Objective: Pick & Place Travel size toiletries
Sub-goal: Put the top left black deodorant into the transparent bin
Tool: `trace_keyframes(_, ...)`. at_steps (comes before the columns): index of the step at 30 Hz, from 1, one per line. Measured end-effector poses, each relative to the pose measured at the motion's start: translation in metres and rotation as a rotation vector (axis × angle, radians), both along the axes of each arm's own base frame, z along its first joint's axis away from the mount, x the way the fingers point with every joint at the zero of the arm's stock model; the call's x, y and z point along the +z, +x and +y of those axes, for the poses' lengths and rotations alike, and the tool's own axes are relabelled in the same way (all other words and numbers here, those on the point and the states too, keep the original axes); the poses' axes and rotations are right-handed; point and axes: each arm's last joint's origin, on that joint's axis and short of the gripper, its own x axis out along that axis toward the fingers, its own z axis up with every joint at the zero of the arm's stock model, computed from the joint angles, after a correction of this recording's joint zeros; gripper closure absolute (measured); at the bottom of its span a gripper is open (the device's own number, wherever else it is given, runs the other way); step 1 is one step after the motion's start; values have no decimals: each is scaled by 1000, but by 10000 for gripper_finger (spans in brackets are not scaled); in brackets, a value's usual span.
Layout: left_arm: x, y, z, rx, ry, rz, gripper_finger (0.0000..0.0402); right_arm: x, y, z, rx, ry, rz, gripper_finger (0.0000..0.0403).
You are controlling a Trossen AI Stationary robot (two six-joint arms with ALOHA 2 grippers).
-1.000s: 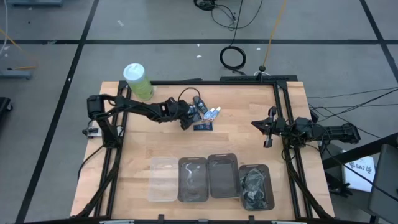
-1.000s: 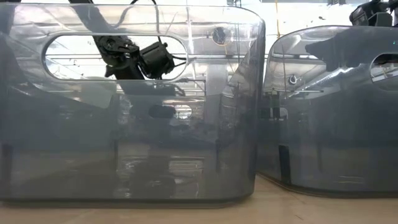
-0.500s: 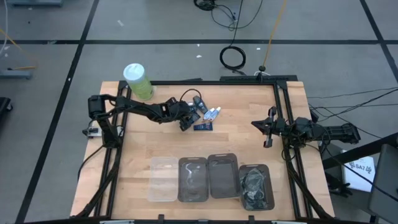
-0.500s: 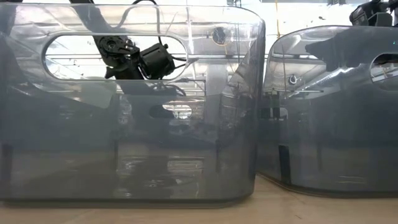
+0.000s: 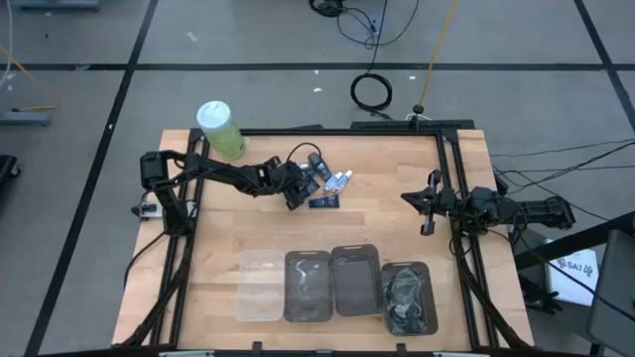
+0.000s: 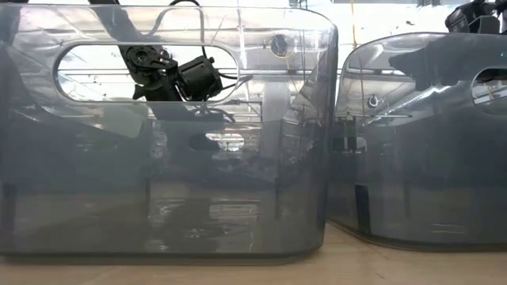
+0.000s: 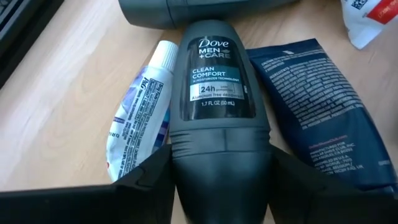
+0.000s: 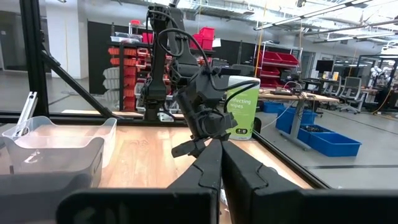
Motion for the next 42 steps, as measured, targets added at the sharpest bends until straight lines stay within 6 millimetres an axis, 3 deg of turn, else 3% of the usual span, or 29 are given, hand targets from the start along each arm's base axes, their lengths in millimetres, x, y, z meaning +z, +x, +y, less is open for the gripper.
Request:
trace_keyframes(10,6,0,-4,27,-16,-33,222,0,0,0,0,0,0,399)
trace_keyframes(22,76,-10,-32,-54,33,-247,221,0,0,0,0,0,0,399)
trace_keyframes(32,142,-38,-87,-234,-20,-475,221,0,0,0,0,0,0,399)
trace_keyframes(42,167,-68,-163,-447,-354,-596,221,0,0,0,0,0,1,398)
